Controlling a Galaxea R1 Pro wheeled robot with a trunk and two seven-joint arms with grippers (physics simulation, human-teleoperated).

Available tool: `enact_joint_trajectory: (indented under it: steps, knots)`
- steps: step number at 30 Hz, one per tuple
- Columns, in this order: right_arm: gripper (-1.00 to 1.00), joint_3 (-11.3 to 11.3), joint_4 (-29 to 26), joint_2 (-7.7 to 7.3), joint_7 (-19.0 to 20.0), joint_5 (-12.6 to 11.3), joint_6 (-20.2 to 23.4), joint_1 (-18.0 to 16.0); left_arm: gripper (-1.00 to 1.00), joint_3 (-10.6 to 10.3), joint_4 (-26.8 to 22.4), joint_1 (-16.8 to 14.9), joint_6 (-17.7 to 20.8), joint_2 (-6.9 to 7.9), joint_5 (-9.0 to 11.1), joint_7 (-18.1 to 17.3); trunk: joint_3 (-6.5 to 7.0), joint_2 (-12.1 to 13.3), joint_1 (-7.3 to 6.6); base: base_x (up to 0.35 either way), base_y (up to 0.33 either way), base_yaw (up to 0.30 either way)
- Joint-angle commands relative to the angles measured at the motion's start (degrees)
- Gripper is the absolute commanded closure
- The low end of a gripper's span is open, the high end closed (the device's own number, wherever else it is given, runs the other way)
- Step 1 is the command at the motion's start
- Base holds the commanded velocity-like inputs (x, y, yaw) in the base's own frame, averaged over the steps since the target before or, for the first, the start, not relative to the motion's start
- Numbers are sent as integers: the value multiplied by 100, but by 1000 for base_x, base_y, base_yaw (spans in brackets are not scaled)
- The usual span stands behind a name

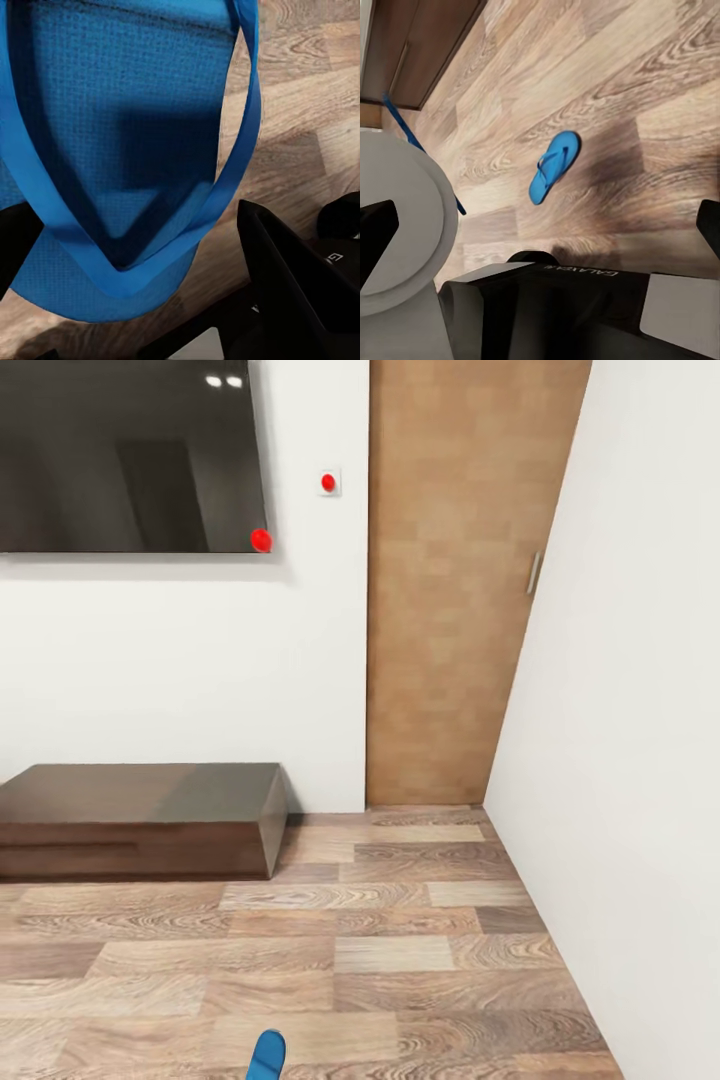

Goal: In the bedroom, move the book from the bed onto either nightstand, and place the two sandals side by side next to the bed.

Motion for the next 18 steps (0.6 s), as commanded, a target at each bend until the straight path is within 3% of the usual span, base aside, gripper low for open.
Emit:
enact_joint_trajectory:
  steps: [1,18]
  knots:
    - [-100,-7,1,1,21,-20,28,-1,100,-54,8,-6,-39,0,36,22,-5,-2,-1,0,0,292]
    - [-100,-7,0,-1,21,-20,28,-1,100,-54,8,-6,-39,-5,36,22,-5,-2,-1,17,-18,293]
